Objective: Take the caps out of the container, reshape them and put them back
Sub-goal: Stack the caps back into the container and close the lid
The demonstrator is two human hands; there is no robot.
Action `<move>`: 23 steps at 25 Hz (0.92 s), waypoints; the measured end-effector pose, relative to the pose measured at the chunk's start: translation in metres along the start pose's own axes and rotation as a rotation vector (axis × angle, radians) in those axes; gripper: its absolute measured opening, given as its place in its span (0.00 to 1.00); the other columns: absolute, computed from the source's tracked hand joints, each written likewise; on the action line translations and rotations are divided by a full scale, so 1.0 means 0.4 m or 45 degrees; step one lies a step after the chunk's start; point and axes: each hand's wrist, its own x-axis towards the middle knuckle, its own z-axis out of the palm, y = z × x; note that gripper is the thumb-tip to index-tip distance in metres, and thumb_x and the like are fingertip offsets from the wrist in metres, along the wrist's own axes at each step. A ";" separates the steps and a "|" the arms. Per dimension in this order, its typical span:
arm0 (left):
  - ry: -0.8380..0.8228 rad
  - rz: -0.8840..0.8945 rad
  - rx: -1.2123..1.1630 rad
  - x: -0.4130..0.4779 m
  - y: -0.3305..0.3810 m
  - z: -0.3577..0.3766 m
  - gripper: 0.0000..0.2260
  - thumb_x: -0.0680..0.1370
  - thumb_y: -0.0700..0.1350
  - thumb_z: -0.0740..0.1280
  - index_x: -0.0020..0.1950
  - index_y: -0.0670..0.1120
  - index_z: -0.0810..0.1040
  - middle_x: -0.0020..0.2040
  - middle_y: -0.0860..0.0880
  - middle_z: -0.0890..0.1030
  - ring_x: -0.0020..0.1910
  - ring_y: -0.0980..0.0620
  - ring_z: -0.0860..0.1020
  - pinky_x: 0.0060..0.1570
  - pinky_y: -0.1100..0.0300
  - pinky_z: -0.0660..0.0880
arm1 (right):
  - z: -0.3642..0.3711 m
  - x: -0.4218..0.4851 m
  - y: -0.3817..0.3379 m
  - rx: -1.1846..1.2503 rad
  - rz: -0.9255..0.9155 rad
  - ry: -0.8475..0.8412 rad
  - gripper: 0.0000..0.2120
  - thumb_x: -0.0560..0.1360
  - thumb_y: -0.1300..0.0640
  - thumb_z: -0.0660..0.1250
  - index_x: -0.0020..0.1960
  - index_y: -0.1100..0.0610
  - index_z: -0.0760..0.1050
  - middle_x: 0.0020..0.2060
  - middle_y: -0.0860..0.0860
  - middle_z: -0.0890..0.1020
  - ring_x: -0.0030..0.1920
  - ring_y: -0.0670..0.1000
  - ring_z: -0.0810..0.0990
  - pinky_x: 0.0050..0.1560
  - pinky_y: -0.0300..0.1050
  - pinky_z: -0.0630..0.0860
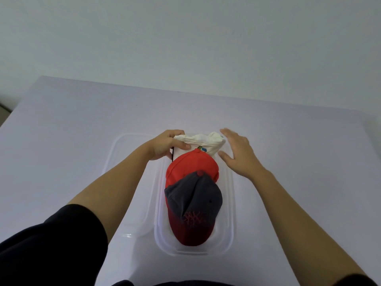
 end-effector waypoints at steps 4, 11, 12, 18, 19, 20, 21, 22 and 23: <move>0.008 -0.119 0.187 0.012 -0.008 0.004 0.07 0.75 0.46 0.70 0.52 0.48 0.78 0.51 0.49 0.81 0.52 0.49 0.79 0.52 0.49 0.77 | 0.019 0.054 0.006 -0.475 0.011 -0.215 0.17 0.79 0.45 0.56 0.61 0.55 0.71 0.59 0.51 0.77 0.60 0.55 0.71 0.58 0.50 0.66; 0.199 -0.103 1.559 0.044 0.038 0.011 0.15 0.76 0.54 0.64 0.48 0.41 0.76 0.48 0.45 0.77 0.52 0.44 0.76 0.48 0.53 0.72 | 0.036 0.105 0.006 -0.761 -0.017 -0.360 0.21 0.80 0.43 0.50 0.57 0.57 0.73 0.50 0.55 0.80 0.58 0.55 0.71 0.57 0.50 0.63; 0.220 -0.115 1.584 0.044 0.037 0.007 0.15 0.77 0.53 0.63 0.48 0.41 0.76 0.47 0.45 0.77 0.51 0.44 0.76 0.48 0.53 0.72 | 0.036 0.112 0.007 -0.742 -0.004 -0.365 0.22 0.80 0.42 0.50 0.57 0.56 0.73 0.50 0.55 0.80 0.58 0.54 0.71 0.57 0.50 0.63; 0.281 0.064 1.297 0.031 0.009 0.006 0.15 0.79 0.49 0.63 0.64 0.45 0.73 0.59 0.44 0.78 0.47 0.48 0.78 0.55 0.54 0.73 | 0.045 0.126 0.000 -0.790 -0.086 -0.281 0.22 0.78 0.40 0.54 0.60 0.52 0.76 0.56 0.48 0.79 0.60 0.53 0.70 0.60 0.51 0.62; 0.302 0.066 1.220 0.031 0.005 0.010 0.14 0.79 0.49 0.63 0.62 0.45 0.72 0.57 0.43 0.79 0.42 0.47 0.79 0.52 0.53 0.76 | 0.047 0.127 -0.003 -0.709 -0.095 -0.279 0.21 0.77 0.40 0.56 0.62 0.51 0.74 0.58 0.48 0.78 0.60 0.53 0.70 0.59 0.51 0.62; 0.325 0.066 1.200 0.033 0.001 0.012 0.13 0.79 0.50 0.63 0.60 0.46 0.71 0.55 0.43 0.80 0.39 0.46 0.80 0.49 0.50 0.78 | 0.046 0.128 -0.004 -0.612 -0.099 -0.274 0.21 0.76 0.39 0.57 0.63 0.49 0.72 0.57 0.47 0.79 0.59 0.53 0.71 0.59 0.51 0.62; 0.346 0.068 1.239 0.033 0.000 0.012 0.12 0.79 0.50 0.63 0.58 0.46 0.70 0.53 0.43 0.80 0.37 0.45 0.80 0.47 0.48 0.78 | 0.042 0.128 -0.005 -0.547 -0.111 -0.261 0.21 0.76 0.39 0.57 0.63 0.48 0.72 0.55 0.46 0.80 0.58 0.52 0.72 0.57 0.51 0.62; 0.362 0.067 1.299 0.031 -0.002 0.009 0.11 0.79 0.51 0.62 0.56 0.45 0.70 0.51 0.42 0.80 0.36 0.46 0.78 0.46 0.48 0.78 | 0.040 0.127 -0.004 -0.540 -0.118 -0.244 0.20 0.76 0.38 0.56 0.61 0.47 0.73 0.53 0.45 0.81 0.56 0.52 0.72 0.55 0.51 0.61; 0.376 0.053 1.358 0.032 -0.005 0.006 0.10 0.80 0.51 0.61 0.54 0.44 0.71 0.48 0.42 0.80 0.34 0.47 0.76 0.43 0.50 0.78 | 0.039 0.126 -0.002 -0.560 -0.106 -0.229 0.18 0.77 0.39 0.55 0.59 0.46 0.75 0.51 0.45 0.82 0.55 0.52 0.72 0.53 0.50 0.61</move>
